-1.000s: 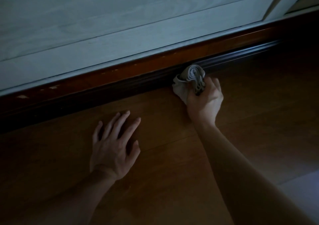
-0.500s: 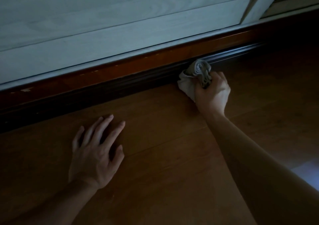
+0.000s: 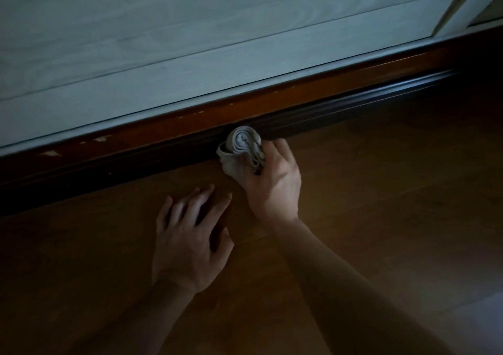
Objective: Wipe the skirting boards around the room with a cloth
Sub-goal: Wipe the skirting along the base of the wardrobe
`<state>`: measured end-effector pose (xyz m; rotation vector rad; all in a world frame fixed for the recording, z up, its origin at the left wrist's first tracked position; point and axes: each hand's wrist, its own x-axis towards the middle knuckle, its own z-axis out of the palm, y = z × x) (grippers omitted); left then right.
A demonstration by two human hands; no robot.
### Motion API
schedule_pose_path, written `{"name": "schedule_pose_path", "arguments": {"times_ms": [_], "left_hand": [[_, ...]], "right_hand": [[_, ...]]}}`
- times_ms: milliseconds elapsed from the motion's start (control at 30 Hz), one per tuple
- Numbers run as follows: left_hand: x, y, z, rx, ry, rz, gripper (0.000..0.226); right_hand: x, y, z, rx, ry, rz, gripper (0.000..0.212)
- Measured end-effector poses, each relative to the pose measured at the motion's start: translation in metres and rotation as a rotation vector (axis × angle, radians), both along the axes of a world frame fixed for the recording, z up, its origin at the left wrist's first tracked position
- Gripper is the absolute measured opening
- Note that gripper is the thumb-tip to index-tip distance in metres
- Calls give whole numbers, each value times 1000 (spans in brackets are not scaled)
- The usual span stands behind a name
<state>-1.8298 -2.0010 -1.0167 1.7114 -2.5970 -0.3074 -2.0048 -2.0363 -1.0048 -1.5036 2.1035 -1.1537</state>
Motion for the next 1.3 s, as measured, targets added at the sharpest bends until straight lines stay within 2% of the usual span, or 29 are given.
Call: {"name": "schedule_pose_path", "arguments": {"times_ms": [200, 400, 500, 567, 633, 667, 733, 867, 900, 1000, 1033, 1067, 1167, 1233, 1300], "left_hand": [[-1, 2, 2, 2, 40, 6, 57], [-7, 3, 7, 9, -14, 24, 61], [-36, -4, 12, -4, 56, 110, 65], [-71, -9, 14, -12, 171, 112, 64], [-112, -11, 13, -5, 242, 57, 61], [-132, -12, 11, 6, 259, 27, 60], [-166, -11, 5, 46, 269, -13, 59], [-204, -8, -6, 13, 166, -23, 62], [-207, -8, -9, -18, 117, -28, 62], [-209, -8, -16, -49, 36, -49, 62], [-208, -8, -16, -49, 22, -49, 63], [-209, -8, -16, -45, 8, -50, 63], [-210, -8, -13, -32, -17, -49, 65], [-211, -8, -10, -27, -16, -46, 65], [-212, -8, -10, -22, -9, -45, 64]], "right_hand": [[-15, -1, 2, -30, 22, 20, 35], [-98, 5, 9, -23, 36, -79, 37], [-143, 7, 7, -11, 62, -153, 26], [-166, 10, 6, -10, 58, -231, 34], [-181, 13, 8, -35, 53, -237, 55], [-184, 14, 8, -47, 54, -212, 60], [-187, 14, 9, -52, 56, -155, 55], [-200, 5, 5, -24, 50, -120, 62], [-208, 3, 4, -24, 54, -132, 57], [-226, 5, -3, -7, 70, -266, 25], [-226, 6, -3, -9, 66, -314, 22], [-224, 6, -3, -13, 55, -327, 23], [-215, 6, 2, -8, 18, -199, 46], [-221, 5, 0, 6, 26, -211, 35], [-229, 5, -1, 10, 26, -324, 28]]}}
